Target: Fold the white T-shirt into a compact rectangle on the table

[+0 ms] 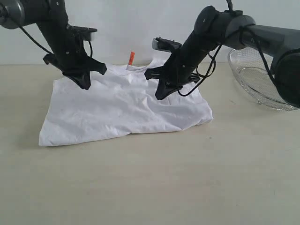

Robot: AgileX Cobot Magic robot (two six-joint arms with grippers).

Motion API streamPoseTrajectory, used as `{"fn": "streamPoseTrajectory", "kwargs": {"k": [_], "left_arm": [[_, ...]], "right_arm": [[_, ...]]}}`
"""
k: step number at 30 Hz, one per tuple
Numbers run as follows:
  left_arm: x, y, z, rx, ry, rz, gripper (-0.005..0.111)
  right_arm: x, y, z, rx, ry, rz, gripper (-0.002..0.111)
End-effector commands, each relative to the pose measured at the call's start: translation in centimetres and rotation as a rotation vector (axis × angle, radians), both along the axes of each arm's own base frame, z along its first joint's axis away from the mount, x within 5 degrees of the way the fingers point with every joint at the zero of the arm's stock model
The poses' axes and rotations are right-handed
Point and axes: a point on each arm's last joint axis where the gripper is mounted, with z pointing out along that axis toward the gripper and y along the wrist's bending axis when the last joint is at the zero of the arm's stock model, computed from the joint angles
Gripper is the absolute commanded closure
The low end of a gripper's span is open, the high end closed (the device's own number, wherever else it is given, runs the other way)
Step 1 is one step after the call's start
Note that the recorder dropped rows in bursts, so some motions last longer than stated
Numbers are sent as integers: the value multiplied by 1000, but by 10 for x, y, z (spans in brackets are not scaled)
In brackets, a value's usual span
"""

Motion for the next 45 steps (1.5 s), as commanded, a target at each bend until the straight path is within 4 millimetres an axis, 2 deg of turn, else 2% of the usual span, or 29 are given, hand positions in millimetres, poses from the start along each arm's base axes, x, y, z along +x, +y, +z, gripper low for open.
{"fn": "streamPoseTrajectory", "kwargs": {"k": [1, 3, 6, 10, 13, 18, 23, 27, 30, 33, 35, 40, 45], "left_arm": [[-15, -21, -15, -51, 75, -53, 102], [-21, -30, -24, -42, 100, -74, 102], [-26, -33, -36, -31, 115, -74, 102], [-41, -24, -67, 46, 190, -61, 102], [-57, -18, -88, 85, 272, -42, 102], [-76, -12, -92, 91, 284, -44, 102], [-92, -7, -94, 96, 292, -42, 102], [-107, -3, -101, 96, 302, -37, 102], [-114, -1, -99, 90, 291, -32, 102], [-119, -1, -90, 71, 282, -21, 102], [-120, -2, -83, 55, 269, -13, 102], [-119, -6, -59, -10, 203, 17, 102], [-118, -12, -39, -93, 152, 33, 102]], "right_arm": [[-6, -14, -2, -127, 52, 23, 108], [-6, -17, 2, -167, 52, 10, 108], [-8, -21, 0, -212, 75, 5, 108], [-12, -29, -12, -291, 112, -10, 108], [-24, -31, -24, -299, 179, -1, 108], [-43, -35, -2, -303, 133, -15, 108], [-56, -38, -3, -315, 136, -21, 108], [-62, -40, 12, -313, 89, -34, 108], [-65, -40, 28, -304, 55, -40, 108], [-62, -40, 34, -294, 4, -57, 108], [-59, -38, 29, -290, -9, -64, 108], [-53, -38, -4, -296, 31, -67, 108], [-54, -38, -13, -297, 40, -71, 108]]}}
